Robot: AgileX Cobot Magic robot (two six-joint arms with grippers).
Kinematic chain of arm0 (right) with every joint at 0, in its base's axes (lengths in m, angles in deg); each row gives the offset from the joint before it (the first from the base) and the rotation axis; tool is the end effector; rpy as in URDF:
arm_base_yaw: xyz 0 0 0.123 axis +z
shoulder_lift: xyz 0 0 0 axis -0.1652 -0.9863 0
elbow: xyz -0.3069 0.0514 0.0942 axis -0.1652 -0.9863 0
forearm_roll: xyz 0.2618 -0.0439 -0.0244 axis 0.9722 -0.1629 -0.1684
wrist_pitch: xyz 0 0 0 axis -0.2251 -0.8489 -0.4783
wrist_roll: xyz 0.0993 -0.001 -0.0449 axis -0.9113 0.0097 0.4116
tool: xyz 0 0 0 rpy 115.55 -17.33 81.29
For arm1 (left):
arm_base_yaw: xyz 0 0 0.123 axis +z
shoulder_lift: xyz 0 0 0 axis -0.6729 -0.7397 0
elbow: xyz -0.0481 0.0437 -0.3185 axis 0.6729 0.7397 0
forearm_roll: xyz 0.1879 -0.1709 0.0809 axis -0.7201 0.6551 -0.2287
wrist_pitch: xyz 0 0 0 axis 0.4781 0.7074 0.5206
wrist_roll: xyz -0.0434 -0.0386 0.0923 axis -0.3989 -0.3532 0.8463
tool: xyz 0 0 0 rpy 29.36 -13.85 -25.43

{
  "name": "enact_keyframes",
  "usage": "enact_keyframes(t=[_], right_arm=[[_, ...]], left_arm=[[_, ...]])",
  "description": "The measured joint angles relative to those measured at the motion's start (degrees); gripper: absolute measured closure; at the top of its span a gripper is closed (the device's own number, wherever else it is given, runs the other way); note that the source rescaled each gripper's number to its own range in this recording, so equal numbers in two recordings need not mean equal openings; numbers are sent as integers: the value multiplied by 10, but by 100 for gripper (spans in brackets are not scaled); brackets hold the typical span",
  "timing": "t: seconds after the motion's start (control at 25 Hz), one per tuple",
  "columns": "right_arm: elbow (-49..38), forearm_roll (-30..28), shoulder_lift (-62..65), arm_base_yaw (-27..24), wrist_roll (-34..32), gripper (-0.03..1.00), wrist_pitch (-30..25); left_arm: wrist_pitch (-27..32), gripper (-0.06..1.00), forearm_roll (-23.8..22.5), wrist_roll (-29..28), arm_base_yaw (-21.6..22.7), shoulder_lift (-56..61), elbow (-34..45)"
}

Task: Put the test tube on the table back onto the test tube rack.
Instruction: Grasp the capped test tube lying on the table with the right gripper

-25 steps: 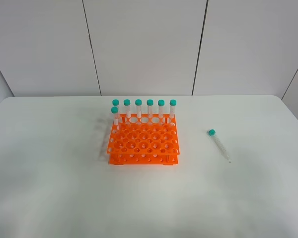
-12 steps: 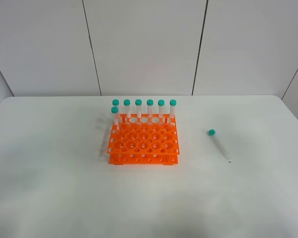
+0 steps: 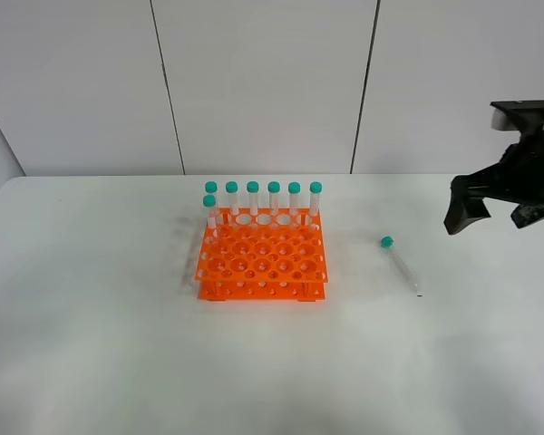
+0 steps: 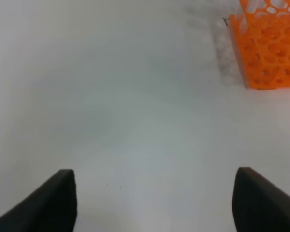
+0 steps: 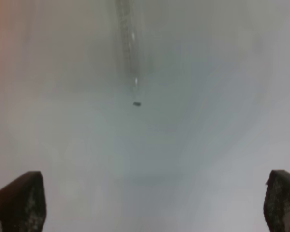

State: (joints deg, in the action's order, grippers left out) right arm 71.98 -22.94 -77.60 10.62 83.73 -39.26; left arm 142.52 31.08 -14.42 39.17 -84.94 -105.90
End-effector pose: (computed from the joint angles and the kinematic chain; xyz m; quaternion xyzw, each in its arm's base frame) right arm 0.3214 0.0158 0.2940 -0.0417 0.9849 0.0409 0.1628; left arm -0.0169 0.0030 0.2777 0.0226 0.8488 -0.0035 0.5281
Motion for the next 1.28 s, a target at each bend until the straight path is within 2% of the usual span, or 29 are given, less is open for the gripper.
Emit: enact_keyframes(t=[0.24,0.68,0.96,1.28], right_arm=[[54,-14,-105,48,6,-3,25],[55,-4,-160,21,33,-3,62],[55,5,-178,46,26,-3,99],[55,-7,-253,46,7,-3,136]], left_arm=[[0,-2,0,0,0,0,0],[0,-2,1,0,0,0,0],[0,-2,1,0,0,0,0],[0,-2,1,0,0,0,0]])
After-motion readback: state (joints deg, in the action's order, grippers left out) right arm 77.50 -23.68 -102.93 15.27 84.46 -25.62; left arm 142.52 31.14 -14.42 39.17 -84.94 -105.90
